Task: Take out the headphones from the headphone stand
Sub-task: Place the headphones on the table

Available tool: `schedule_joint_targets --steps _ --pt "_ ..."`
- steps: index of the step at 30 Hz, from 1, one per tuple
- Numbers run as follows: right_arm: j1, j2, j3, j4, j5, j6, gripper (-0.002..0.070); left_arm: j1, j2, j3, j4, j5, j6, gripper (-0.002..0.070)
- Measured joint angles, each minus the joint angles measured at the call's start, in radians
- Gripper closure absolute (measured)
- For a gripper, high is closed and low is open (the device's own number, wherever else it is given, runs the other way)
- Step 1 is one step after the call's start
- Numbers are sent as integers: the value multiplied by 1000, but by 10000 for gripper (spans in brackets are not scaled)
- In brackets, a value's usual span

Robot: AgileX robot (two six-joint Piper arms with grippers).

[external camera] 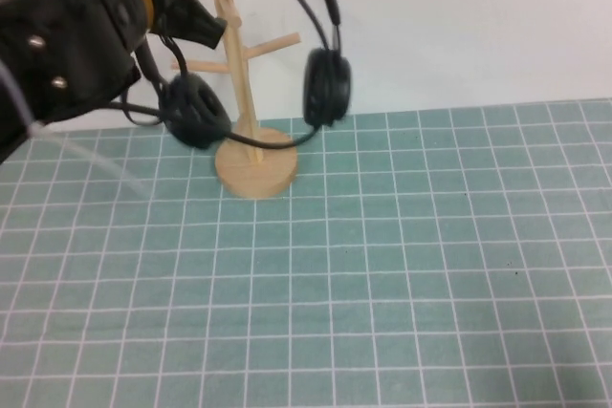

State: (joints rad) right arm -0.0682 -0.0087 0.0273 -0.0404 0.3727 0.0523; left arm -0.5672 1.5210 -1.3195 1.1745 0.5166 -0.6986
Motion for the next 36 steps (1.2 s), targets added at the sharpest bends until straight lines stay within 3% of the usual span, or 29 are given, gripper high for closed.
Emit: schedule_joint_targets --steps 6,9,12,16,26,36 --pt "0 0 0 0 0 0 685 -166 -99 -1 -504 376 322 629" --pt "0 0 0 0 0 0 685 -190 -82 -1 -753 504 436 629" --pt "0 0 0 0 0 0 685 -193 -21 -1 -889 544 544 629" --pt "0 0 0 0 0 0 685 -182 116 -1 -936 504 583 629" --pt "0 -2 0 0 0 0 685 -59 442 -36 -1017 329 681 629" --pt "0 -5 0 0 0 0 685 -53 531 -43 -1057 231 730 629"
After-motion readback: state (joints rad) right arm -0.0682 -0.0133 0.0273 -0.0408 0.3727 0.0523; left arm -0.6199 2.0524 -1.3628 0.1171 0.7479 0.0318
